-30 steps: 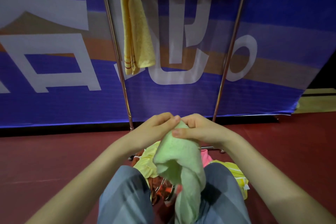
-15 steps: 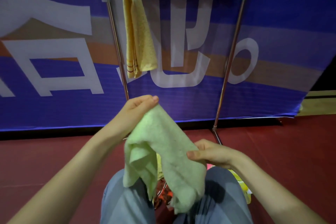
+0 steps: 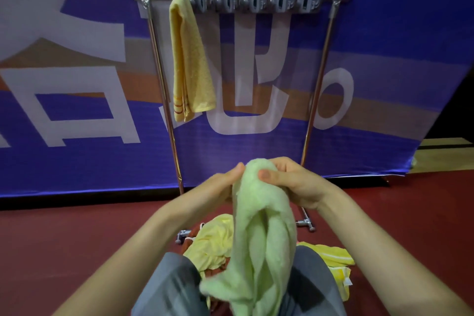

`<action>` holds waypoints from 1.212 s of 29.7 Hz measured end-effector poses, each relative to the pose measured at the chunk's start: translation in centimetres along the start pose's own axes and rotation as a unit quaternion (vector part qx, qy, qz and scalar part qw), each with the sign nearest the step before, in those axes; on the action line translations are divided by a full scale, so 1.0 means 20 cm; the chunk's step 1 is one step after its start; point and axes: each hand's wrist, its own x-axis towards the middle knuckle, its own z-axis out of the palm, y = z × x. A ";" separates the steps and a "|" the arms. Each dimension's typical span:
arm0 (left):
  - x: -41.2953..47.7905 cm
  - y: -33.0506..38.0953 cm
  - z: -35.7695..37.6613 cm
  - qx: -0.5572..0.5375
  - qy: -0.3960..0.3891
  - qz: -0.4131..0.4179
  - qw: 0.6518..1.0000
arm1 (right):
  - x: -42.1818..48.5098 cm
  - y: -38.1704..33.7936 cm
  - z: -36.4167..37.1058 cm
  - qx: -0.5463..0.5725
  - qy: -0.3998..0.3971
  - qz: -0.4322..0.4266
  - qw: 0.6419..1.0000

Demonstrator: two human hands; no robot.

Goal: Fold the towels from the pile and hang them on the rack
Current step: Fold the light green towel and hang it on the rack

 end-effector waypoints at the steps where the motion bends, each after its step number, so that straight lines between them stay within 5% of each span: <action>1: 0.00 0.03 0.01 -0.020 0.005 0.003 1.000 | -0.01 0.00 -0.02 -0.002 0.008 0.000 1.000; 13: -0.04 0.10 0.02 -0.079 -0.107 -0.007 0.991 | -0.07 0.01 -0.10 -0.068 0.027 0.053 0.996; 19: -0.03 0.07 0.00 -0.002 -0.019 0.017 1.000 | -0.09 0.03 -0.08 -0.043 0.000 0.071 0.997; 36: 0.13 0.31 -0.15 0.021 -0.021 0.103 0.994 | 0.07 -0.17 -0.25 -0.001 0.038 0.033 0.999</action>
